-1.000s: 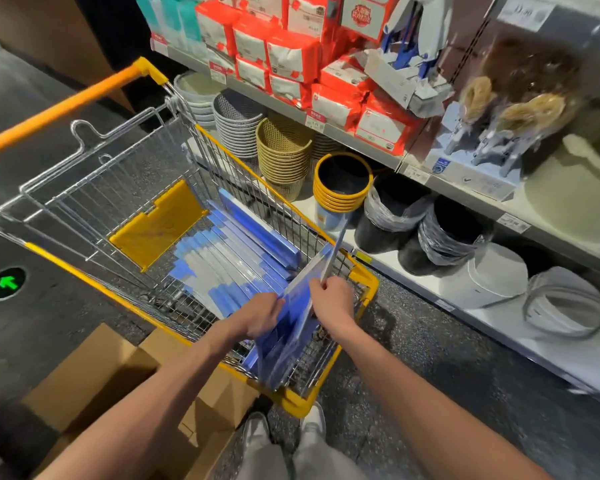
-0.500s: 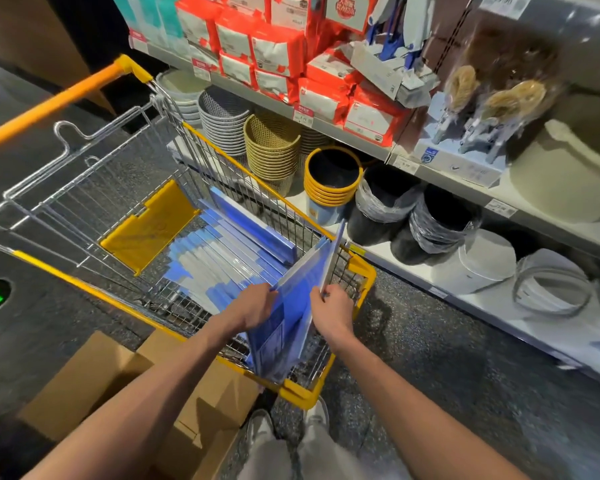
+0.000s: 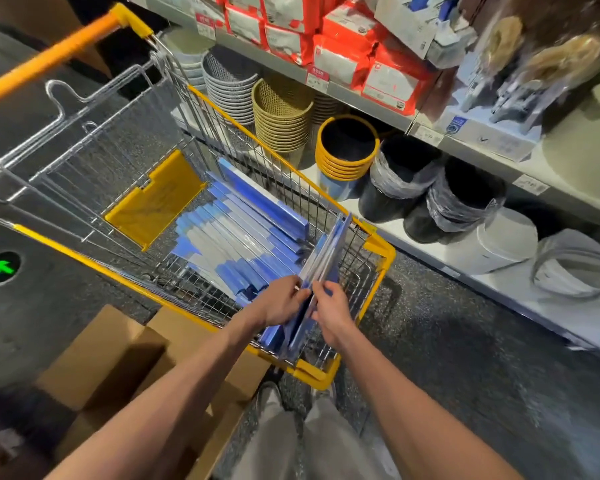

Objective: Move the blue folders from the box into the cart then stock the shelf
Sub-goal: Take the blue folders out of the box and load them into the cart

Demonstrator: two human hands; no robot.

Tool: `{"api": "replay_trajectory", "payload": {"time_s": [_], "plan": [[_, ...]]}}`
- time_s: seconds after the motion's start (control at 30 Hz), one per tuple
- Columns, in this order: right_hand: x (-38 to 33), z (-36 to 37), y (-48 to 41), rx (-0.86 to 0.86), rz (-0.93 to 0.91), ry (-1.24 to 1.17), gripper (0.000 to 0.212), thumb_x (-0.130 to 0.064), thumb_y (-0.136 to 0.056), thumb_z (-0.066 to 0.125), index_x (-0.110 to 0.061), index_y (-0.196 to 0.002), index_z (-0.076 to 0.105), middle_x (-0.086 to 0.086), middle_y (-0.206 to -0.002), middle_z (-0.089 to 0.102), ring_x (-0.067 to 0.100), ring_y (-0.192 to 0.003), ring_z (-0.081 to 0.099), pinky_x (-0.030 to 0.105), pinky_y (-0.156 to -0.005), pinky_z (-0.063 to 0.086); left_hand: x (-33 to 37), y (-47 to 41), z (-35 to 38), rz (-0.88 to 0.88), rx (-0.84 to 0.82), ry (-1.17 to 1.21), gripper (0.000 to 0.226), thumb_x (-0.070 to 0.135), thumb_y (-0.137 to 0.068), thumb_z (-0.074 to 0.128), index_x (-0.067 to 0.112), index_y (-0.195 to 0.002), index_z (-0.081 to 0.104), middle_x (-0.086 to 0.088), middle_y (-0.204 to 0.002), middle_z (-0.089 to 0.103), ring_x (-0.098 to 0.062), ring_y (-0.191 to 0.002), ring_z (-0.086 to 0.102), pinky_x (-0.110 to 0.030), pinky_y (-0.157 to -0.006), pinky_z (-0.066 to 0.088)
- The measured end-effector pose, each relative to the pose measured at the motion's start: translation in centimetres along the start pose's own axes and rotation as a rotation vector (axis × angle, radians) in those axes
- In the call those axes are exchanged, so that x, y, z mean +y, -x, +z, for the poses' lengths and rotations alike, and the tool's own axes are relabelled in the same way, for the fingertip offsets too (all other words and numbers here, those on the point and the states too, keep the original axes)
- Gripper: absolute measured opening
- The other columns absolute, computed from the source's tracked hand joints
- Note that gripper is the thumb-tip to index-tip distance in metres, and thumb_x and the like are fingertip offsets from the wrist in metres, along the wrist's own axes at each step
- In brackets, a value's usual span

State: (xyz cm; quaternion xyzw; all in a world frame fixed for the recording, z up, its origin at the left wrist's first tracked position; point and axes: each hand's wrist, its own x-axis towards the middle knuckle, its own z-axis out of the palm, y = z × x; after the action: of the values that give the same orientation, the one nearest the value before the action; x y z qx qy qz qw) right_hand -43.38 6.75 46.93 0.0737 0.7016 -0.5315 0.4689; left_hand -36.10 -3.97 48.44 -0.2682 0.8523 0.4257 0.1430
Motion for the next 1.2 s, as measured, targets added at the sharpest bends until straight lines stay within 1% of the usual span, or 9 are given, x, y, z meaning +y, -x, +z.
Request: {"api": "replay_trajectory", "payload": {"time_s": [0.17, 0.37, 0.5, 0.63, 0.77, 0.87, 0.93, 1.03, 1.2], "plan": [[0.2, -0.9, -0.1, -0.065, -0.015, -0.098, 0.021, -0.021, -0.105, 0.049, -0.01, -0.123, 0.052, 0.011, -0.112, 0.066, 0.016, -0.085, 0.068, 0.04, -0.081, 0.058, -0.1, -0.3, -0.1, 0.024, -0.026, -0.008, 0.021, 0.028, -0.105, 0.048, 0.009, -0.098, 0.051, -0.005, -0.089, 0.054, -0.021, -0.08, 0.05, -0.029, -0.068, 0.032], [0.0, -1.5, -0.6, -0.09, -0.003, -0.064, 0.024, -0.02, -0.103, 0.053, -0.009, -0.124, 0.049, 0.012, -0.115, 0.066, 0.023, -0.1, 0.069, 0.038, -0.078, 0.061, -0.5, -0.4, -1.1, 0.047, -0.074, -0.029, 0.02, 0.027, -0.104, 0.05, 0.011, -0.092, 0.047, 0.005, -0.077, 0.048, -0.015, -0.071, 0.046, -0.02, -0.056, 0.03], [-0.7, -1.5, -1.8, -0.055, 0.054, 0.008, 0.042, -0.043, -0.097, 0.06, -0.011, -0.123, 0.059, 0.016, -0.114, 0.07, 0.03, -0.099, 0.072, 0.046, -0.078, 0.062, -1.3, -0.5, -1.2, 0.008, -0.094, 0.034, 0.023, 0.036, -0.103, 0.053, 0.013, -0.098, 0.05, 0.004, -0.077, 0.054, -0.013, -0.067, 0.052, -0.018, -0.054, 0.034], [-2.5, -1.4, -2.8, 0.043, 0.109, 0.171, 0.068, -0.072, -0.07, 0.072, -0.012, -0.1, 0.066, 0.016, -0.097, 0.074, 0.029, -0.082, 0.075, 0.045, -0.067, 0.063, -0.4, -0.4, -0.5, -0.027, -0.167, 0.137, 0.029, 0.039, -0.102, 0.056, 0.012, -0.108, 0.047, 0.005, -0.066, 0.054, -0.008, -0.053, 0.048, -0.012, -0.046, 0.037], [-4.0, -0.6, -3.3, 0.149, 0.109, 0.298, 0.071, -0.057, -0.073, 0.079, 0.003, -0.106, 0.061, 0.018, -0.104, 0.069, 0.034, -0.085, 0.071, 0.035, -0.054, 0.061, -0.4, 0.0, 0.0, -0.046, -0.198, 0.26, 0.034, 0.038, -0.101, 0.058, 0.01, -0.114, 0.047, 0.0, -0.068, 0.053, -0.013, -0.056, 0.046, -0.016, -0.048, 0.041], [-4.6, 0.0, -3.3, 0.14, 0.073, 0.45, 0.044, -0.036, -0.089, 0.071, 0.002, -0.104, 0.055, 0.017, -0.115, 0.062, 0.035, -0.085, 0.067, 0.016, -0.03, 0.037, -0.7, 0.5, -0.1, -0.071, -0.266, 0.357, 0.038, 0.036, -0.099, 0.062, 0.013, -0.124, 0.045, -0.008, -0.075, 0.051, -0.018, -0.062, 0.044, -0.02, -0.053, 0.041], [-5.0, 0.2, -3.0, 0.145, 0.041, 0.516, 0.032, -0.027, -0.093, 0.066, 0.001, -0.104, 0.055, 0.017, -0.112, 0.059, 0.038, -0.084, 0.068, 0.021, -0.034, 0.043, -0.6, 0.8, 0.0, -0.096, -0.303, 0.398, 0.044, 0.033, -0.099, 0.063, 0.016, -0.133, 0.043, -0.01, -0.08, 0.048, -0.019, -0.066, 0.046, -0.024, -0.058, 0.046], [-5.6, 0.6, -1.9, 0.166, -0.003, 0.569, 0.041, -0.02, -0.095, 0.065, 0.01, -0.121, 0.053, 0.009, -0.104, 0.043, 0.037, -0.088, 0.065, 0.038, -0.063, 0.058, -0.5, 0.9, 0.1, -0.102, -0.307, 0.393, 0.053, 0.031, -0.1, 0.062, 0.014, -0.143, 0.037, -0.006, -0.082, 0.052, -0.013, -0.065, 0.051, -0.022, -0.06, 0.048], [-5.4, 1.0, -1.0, 0.197, -0.102, 0.646, 0.024, -0.017, -0.096, 0.062, 0.0, -0.085, 0.049, 0.011, -0.09, 0.051, 0.023, -0.057, 0.056, 0.036, -0.053, 0.052, -0.9, 1.7, -0.3, -0.06, -0.314, 0.425, 0.05, 0.025, -0.099, 0.063, 0.013, -0.14, 0.037, -0.006, -0.08, 0.048, -0.019, -0.071, 0.049, -0.026, -0.062, 0.049]]}}
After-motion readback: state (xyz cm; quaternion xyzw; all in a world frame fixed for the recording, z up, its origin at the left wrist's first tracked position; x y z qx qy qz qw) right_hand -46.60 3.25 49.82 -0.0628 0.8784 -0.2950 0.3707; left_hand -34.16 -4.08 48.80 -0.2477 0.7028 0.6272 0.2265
